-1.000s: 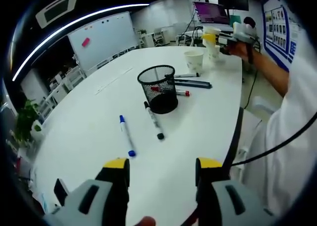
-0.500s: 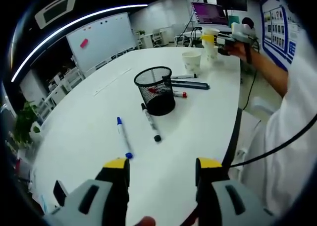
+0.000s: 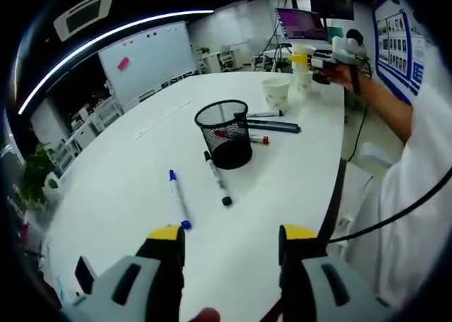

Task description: Place the scattered laser pointers and whiteboard markers into the pen holder and stack the scattered paper cups together

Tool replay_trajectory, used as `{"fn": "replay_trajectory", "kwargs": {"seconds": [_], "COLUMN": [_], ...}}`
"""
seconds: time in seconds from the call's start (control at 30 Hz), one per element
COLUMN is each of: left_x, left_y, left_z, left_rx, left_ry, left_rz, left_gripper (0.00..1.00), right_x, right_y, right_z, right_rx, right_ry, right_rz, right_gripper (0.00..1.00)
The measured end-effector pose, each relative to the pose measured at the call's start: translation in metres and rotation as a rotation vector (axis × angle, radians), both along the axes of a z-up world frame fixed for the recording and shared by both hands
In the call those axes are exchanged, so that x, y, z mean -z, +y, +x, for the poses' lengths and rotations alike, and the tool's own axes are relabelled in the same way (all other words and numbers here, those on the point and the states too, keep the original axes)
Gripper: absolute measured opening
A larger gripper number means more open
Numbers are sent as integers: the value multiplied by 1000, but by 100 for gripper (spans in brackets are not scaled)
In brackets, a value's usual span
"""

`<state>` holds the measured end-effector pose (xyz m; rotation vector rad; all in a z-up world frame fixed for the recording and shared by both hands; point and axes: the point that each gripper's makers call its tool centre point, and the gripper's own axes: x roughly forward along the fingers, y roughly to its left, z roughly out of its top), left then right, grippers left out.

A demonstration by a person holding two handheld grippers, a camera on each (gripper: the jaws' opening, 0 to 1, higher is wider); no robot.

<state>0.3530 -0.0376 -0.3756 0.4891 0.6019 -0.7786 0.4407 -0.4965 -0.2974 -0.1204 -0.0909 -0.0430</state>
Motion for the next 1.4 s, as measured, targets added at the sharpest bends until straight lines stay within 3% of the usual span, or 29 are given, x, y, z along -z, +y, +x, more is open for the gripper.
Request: {"fn": "replay_trajectory", "kwargs": {"seconds": [0.57,0.87,0.97,1.03,1.4], "left_x": [2,3,3,3,5], "left_y": [-1,1,2,3,3], "left_z": [-2,-3,-2,-2,-1], "left_rx": [8,12,10,10,11], "left_ry": [6,11,10,11,11], "left_rz": [7,17,19,19,15], "left_gripper": [54,54,54,54,54], "right_x": [10,14,14,12,12], "right_y": [-16,-19,-23,-25,-29], "right_z": [4,8,8,8,8], "right_rx": [40,61,75,77,92], "right_ry": [37,49,53,43,50], "right_rz": [8,-46,-36,17,31], "right_gripper": [50,50,50,50,50]}}
